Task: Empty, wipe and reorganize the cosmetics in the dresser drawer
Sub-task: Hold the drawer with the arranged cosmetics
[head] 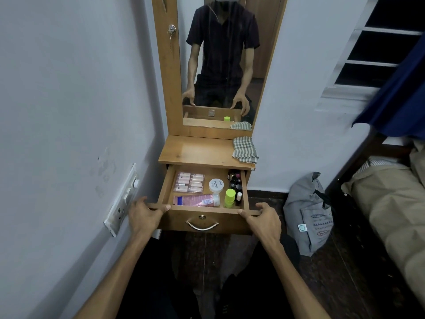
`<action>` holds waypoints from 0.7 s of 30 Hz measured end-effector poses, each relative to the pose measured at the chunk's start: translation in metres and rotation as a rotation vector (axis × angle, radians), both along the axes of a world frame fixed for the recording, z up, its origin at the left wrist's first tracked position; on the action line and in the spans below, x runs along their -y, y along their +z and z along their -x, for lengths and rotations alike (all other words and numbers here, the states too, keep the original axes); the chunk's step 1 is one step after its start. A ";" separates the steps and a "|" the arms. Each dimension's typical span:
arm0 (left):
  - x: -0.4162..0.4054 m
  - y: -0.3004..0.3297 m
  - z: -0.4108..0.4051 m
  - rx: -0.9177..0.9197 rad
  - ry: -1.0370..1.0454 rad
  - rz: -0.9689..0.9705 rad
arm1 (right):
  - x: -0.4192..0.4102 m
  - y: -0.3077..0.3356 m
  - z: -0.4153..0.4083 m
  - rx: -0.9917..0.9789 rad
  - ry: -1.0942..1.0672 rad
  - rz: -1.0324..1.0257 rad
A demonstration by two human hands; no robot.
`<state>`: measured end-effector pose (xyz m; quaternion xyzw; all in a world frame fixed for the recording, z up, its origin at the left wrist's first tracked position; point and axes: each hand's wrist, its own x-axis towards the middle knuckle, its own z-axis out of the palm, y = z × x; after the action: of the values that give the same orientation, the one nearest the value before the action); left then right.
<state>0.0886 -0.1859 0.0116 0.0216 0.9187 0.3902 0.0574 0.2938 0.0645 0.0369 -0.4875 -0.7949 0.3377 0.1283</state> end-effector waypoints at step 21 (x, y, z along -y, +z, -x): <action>-0.075 -0.021 0.086 0.384 0.144 -0.545 | -0.055 -0.010 0.099 -0.375 -0.378 0.360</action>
<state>0.0028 -0.1111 -0.0097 -0.1024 0.7523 0.6213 0.1938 0.1950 0.1196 0.0268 -0.5706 -0.5803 0.5271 0.2447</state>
